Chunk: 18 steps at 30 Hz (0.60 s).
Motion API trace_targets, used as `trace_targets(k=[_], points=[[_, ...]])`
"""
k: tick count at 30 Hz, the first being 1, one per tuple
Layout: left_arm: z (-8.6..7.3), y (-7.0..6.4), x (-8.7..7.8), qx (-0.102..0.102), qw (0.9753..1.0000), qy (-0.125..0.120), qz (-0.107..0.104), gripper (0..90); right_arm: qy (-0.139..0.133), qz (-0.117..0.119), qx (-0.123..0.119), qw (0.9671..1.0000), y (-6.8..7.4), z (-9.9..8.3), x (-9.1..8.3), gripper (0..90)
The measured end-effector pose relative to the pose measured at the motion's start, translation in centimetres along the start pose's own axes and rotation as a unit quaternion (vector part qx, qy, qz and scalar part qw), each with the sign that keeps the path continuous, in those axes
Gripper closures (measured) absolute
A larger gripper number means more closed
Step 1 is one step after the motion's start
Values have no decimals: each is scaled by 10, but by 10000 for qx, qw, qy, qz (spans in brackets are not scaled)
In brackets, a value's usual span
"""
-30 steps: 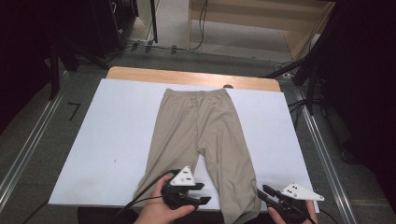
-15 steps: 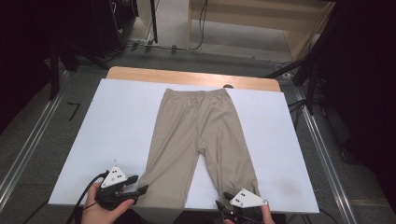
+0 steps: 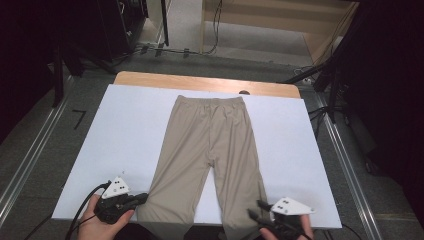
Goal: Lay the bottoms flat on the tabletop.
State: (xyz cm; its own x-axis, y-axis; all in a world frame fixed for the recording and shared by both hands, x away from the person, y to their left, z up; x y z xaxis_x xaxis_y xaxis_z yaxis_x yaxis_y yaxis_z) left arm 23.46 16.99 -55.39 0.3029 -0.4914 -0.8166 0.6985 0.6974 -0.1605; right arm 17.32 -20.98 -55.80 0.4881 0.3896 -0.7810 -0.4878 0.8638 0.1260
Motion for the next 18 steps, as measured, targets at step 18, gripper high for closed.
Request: trace_targets(k=[18], points=[[-4, 11, -11, -170, 9997, -152, -9, 853, 204, -67, 518, 9984, -41, -34, -5, 791]])
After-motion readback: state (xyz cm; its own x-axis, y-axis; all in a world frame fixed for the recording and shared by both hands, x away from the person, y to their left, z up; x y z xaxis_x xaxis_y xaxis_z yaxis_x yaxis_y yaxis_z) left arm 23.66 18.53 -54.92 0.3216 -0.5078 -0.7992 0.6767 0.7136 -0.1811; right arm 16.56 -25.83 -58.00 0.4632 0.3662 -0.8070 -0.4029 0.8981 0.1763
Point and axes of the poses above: each handheld gripper's, and its own axes: x roughly forward along the jaws, z roughly out of its top, y roughly to its left, the point moved 8 cm from there along x, roughly forward along the jaws, and after that the axes turned 9 degrees about y, right-handed, at the moved point
